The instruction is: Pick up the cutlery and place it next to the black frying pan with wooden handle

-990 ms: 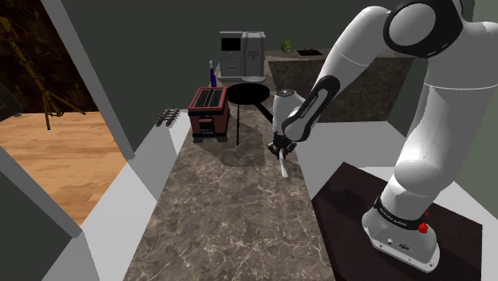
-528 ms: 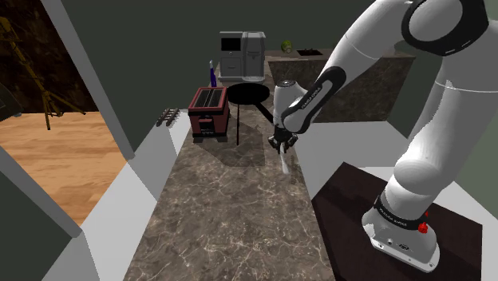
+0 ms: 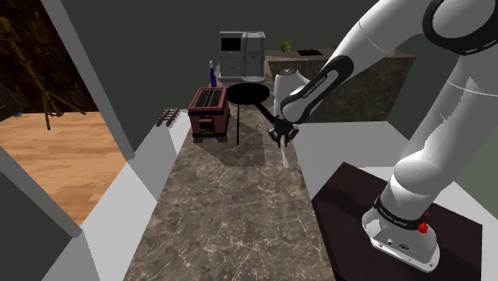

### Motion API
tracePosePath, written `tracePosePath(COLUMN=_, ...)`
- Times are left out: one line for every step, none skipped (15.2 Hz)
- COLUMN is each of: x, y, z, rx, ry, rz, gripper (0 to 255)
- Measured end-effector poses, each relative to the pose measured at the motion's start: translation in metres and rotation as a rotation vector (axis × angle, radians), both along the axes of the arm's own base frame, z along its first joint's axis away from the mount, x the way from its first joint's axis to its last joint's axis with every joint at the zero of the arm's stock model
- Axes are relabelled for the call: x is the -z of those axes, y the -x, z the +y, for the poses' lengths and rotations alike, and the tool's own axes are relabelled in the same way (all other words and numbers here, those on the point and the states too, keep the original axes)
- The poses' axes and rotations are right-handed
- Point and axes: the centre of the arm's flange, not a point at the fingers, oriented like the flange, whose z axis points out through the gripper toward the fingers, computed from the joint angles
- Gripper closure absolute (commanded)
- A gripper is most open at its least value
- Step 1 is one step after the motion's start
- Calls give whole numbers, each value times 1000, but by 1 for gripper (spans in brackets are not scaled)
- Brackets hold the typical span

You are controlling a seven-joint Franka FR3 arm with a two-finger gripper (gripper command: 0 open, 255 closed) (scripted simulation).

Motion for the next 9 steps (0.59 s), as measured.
tracePosePath(x=-5, y=0, z=0, rx=0, ry=0, rz=0, gripper=255)
tracePosePath(x=-11, y=-1, z=-1, rx=0, ry=0, rz=0, gripper=255)
tracePosePath(x=-16, y=-1, z=0, rx=0, ry=0, rz=0, gripper=255)
tracePosePath(x=-21, y=0, z=0, rx=0, ry=0, rz=0, gripper=255)
tracePosePath(x=-27, y=1, z=1, rx=0, ry=0, rz=0, gripper=255)
tracePosePath(x=-30, y=0, z=0, rx=0, ry=0, rz=0, gripper=255)
tracePosePath(x=-32, y=-4, z=-3, rx=0, ry=0, rz=0, gripper=255)
tracePosePath(x=-33, y=-13, z=-9, rx=0, ry=0, rz=0, gripper=255)
tracePosePath(x=-35, y=-21, z=-17, rx=0, ry=-1, rz=0, gripper=255)
